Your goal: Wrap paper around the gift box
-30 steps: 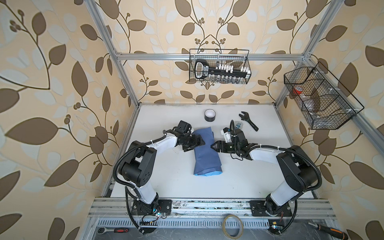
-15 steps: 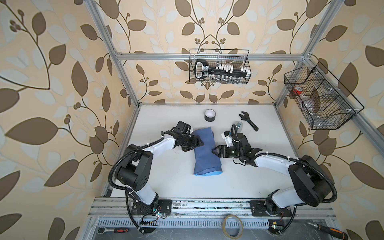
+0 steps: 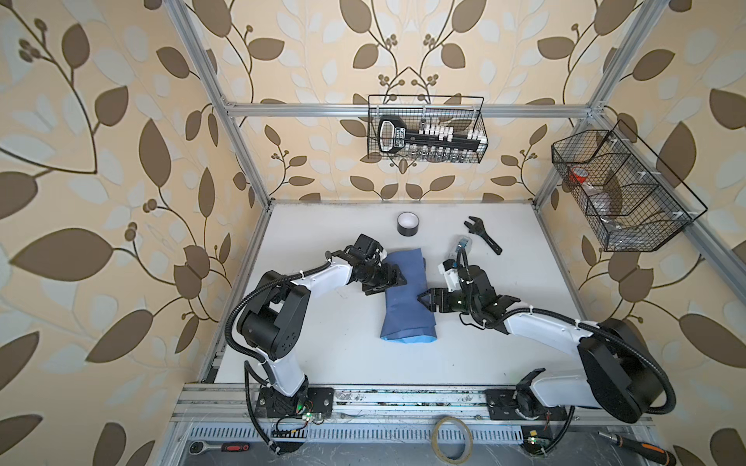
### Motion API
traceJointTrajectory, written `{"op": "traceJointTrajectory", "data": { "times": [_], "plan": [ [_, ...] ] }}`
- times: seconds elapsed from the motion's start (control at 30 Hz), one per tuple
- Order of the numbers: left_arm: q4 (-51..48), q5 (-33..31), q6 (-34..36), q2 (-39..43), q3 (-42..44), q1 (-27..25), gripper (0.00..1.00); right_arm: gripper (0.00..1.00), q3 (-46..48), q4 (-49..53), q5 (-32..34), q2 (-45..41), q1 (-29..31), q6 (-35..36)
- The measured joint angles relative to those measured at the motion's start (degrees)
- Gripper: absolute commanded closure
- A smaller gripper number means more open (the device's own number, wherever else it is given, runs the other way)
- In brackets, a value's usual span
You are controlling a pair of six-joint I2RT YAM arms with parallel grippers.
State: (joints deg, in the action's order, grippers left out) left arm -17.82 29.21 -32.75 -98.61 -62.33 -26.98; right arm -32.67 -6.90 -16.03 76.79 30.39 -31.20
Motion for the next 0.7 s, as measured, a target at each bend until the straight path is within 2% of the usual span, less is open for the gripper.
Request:
{"op": "traceJointTrajectory", "data": {
  "times": [0.13,0.27,0.33,0.57,0.7],
  "plan": [
    [1.25,-2.99,0.17,8.04,6.47,0.00,0.05,0.11,3.06,1.07,2.99,-5.35,2.40,0.66],
    [3.08,-4.42,-0.04,19.78,16.35,-1.25,0.06,0.13,5.16,1.68,5.49,-5.79,7.61,0.68],
    [4.28,-4.83,-0.15,23.12,20.02,-3.19,0.07,0.15,5.92,1.66,6.23,-5.31,9.01,0.66],
    [7.04,-9.05,-0.04,22.34,24.94,-11.19,0.11,0.19,8.26,1.25,8.44,-3.37,9.75,0.52],
    [9.46,-11.72,0.24,20.31,24.94,-12.13,0.14,0.21,8.31,0.85,9.38,-3.15,9.75,0.37]
  ]
}}
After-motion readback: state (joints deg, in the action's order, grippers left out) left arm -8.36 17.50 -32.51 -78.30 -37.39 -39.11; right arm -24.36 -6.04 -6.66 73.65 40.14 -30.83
